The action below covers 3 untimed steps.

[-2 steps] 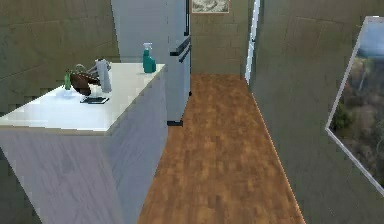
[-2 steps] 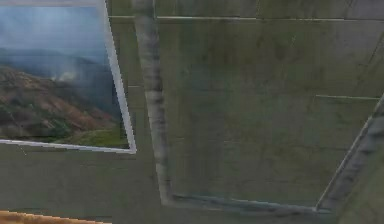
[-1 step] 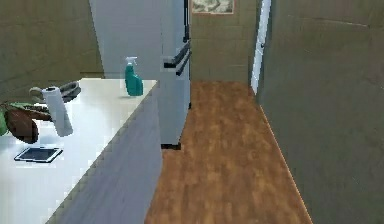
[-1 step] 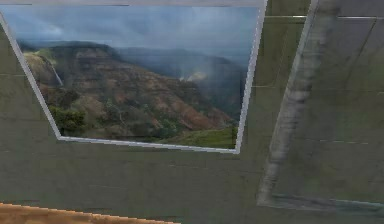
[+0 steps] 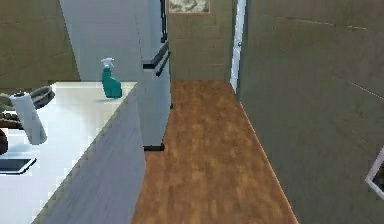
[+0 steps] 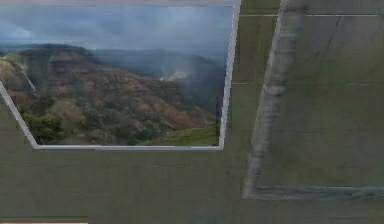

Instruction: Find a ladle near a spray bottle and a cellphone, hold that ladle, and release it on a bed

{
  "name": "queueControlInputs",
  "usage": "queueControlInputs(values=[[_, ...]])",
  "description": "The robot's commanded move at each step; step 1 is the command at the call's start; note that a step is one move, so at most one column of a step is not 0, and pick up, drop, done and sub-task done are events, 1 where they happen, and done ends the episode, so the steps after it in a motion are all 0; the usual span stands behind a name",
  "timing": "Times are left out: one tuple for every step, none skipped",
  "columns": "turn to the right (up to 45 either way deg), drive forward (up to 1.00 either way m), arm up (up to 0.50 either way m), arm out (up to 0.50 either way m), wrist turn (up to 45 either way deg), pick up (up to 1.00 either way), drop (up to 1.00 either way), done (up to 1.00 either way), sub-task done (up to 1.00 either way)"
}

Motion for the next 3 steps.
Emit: queueControlInputs(values=[[0.0, 0.45, 0.0, 0.0, 0.0, 0.0, 0.0, 0.0, 0.0], [0.0, 0.15, 0.0, 0.0, 0.0, 0.0, 0.0, 0.0, 0.0], [-45.0, 0.0, 0.0, 0.0, 0.0, 0.0, 0.0, 0.0, 0.0]])
